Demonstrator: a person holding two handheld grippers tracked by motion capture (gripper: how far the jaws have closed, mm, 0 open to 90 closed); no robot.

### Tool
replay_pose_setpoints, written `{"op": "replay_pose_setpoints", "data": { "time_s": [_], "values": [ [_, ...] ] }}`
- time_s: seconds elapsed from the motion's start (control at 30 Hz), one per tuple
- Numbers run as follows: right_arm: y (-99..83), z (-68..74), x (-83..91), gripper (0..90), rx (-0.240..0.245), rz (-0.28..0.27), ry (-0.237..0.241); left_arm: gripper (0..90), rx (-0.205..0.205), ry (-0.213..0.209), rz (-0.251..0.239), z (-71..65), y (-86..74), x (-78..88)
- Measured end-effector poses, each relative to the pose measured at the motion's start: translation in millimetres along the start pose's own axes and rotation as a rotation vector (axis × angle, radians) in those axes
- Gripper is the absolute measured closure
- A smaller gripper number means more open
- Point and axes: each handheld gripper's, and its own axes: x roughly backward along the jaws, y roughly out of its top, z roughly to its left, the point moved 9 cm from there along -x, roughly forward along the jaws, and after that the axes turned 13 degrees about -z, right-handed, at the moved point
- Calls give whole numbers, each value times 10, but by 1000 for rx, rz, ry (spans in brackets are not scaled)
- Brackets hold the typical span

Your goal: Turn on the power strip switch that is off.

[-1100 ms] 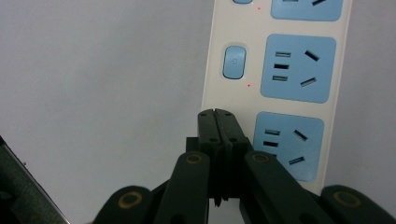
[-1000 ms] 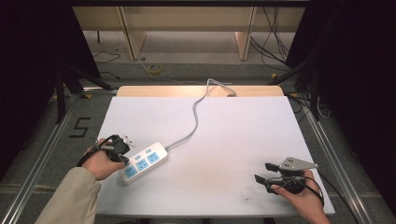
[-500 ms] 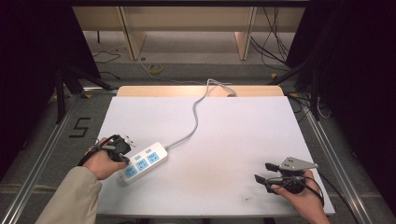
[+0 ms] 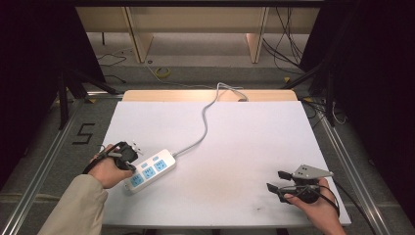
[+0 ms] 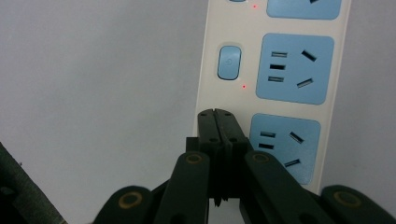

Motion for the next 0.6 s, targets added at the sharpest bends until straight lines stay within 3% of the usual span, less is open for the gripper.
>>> {"op": "replay_pose_setpoints", "data": {
  "time_s": [0.1, 0.23, 0.43, 0.53, 0.6],
  "values": [
    [2, 2, 1, 336, -1, -2, -1, 899, -17, 20, 25, 21, -28, -5],
    [1, -1, 0, 337, 1, -1, 0, 899, 9, 14, 4, 44, -41, -8],
    [2, 3, -4, 336, 1, 1, 1, 899, 0, 27, -1, 58, -15, -9],
    [0, -6, -1, 336, 0, 0, -2, 900, 11, -3, -28, -1, 46, 14],
    [0, -8, -3, 336, 0, 0, -2, 900, -5, -4, -18, -31, 64, 21]
  ]
}}
